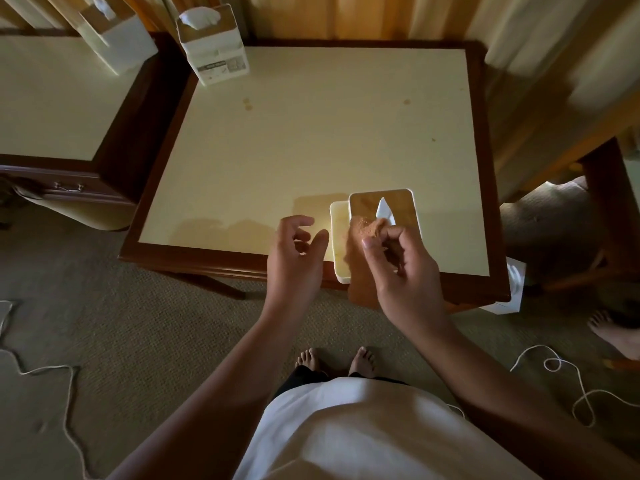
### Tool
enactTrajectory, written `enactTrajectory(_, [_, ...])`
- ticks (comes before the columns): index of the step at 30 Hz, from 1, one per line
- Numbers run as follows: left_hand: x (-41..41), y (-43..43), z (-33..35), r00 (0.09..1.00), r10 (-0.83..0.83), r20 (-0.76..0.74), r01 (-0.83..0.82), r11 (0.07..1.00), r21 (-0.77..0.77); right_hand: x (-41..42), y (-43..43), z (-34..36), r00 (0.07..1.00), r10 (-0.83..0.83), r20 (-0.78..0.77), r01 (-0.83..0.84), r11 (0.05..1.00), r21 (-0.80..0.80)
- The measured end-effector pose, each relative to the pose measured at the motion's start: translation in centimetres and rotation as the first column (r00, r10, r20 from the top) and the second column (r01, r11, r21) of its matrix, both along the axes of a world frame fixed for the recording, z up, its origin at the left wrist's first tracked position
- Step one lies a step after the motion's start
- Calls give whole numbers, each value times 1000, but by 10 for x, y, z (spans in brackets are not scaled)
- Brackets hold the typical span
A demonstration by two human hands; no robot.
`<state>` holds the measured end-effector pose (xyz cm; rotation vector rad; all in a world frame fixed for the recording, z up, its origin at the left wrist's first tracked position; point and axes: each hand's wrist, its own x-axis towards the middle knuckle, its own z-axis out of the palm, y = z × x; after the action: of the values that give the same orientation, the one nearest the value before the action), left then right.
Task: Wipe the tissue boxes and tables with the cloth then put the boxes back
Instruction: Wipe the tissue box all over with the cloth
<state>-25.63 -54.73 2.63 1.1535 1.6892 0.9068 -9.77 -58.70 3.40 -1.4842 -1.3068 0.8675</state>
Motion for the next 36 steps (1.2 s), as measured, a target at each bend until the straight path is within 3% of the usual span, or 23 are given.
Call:
enactTrajectory(3, [9,-10,8,975,-65,211,63,998,14,-4,4,0,995,13,102,-15,1000,26])
enactTrajectory(6, [20,-16,20,825,-32,565,132,982,-137,-8,10,3,977,35,210,-60,992,110])
enactTrajectory(11, [27,-17,25,615,216,758,75,941,-329,-13,11,13,964,251,88,-249,968,-35])
enactTrajectory(13, [24,-16,23,592,275,758,55,924,-378,-11,9,9,966,235,107,-231,972,-46])
enactTrajectory(17, [17,-16,23,647,349,678,-55,908,-416,0,1,-4,967,127,220,-133,991,13])
enactTrajectory(19, [13,-15,25,701,280,656,-50,937,-347,6,-7,-10,941,101,324,-123,991,49])
enactTrajectory(21, [11,-14,29,768,192,611,-43,967,-250,9,-13,-18,896,127,425,-134,991,-12])
enactTrajectory(24, [12,-10,24,908,65,414,2,987,-161,11,-19,-37,766,231,600,-179,973,-146])
enactTrajectory(26, [19,-6,17,961,-3,277,67,972,-224,11,-20,-45,693,283,663,-212,959,-188])
enactTrajectory(30, [44,-1,4,984,-56,170,120,911,-394,11,-22,-58,580,315,751,-244,947,-208])
enactTrajectory(36, [62,20,-9,971,31,236,100,848,-520,12,-26,-64,538,327,777,-250,942,-224])
